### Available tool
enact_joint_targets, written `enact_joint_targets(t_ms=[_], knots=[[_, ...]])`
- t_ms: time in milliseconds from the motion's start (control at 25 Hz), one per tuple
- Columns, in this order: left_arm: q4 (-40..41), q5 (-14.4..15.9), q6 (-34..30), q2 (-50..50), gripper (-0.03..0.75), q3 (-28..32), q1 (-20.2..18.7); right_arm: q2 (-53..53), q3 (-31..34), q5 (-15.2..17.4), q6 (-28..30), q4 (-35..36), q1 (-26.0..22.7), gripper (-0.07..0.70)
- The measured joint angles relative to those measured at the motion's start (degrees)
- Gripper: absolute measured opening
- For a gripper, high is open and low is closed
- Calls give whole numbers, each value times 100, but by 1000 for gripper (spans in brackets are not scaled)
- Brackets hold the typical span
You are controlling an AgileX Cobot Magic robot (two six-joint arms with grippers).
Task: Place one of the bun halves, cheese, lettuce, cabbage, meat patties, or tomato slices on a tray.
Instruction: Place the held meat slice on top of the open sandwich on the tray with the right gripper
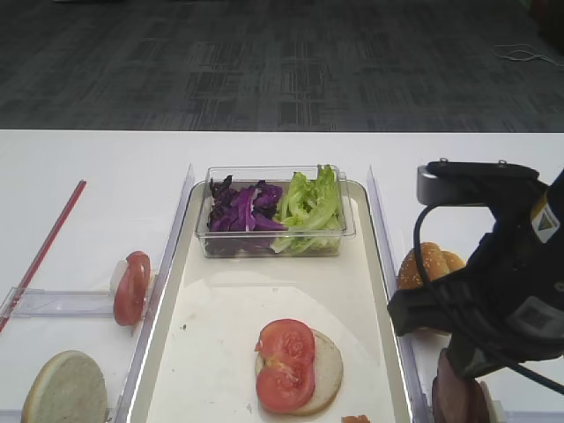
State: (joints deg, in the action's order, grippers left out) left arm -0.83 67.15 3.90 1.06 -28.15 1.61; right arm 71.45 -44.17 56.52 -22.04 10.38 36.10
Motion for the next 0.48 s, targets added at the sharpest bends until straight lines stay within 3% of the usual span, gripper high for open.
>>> enact_joint_targets(t_ms=[480], knots=[[0,0,0,0,420,0,0,-462,0,58,-55,0,0,31]])
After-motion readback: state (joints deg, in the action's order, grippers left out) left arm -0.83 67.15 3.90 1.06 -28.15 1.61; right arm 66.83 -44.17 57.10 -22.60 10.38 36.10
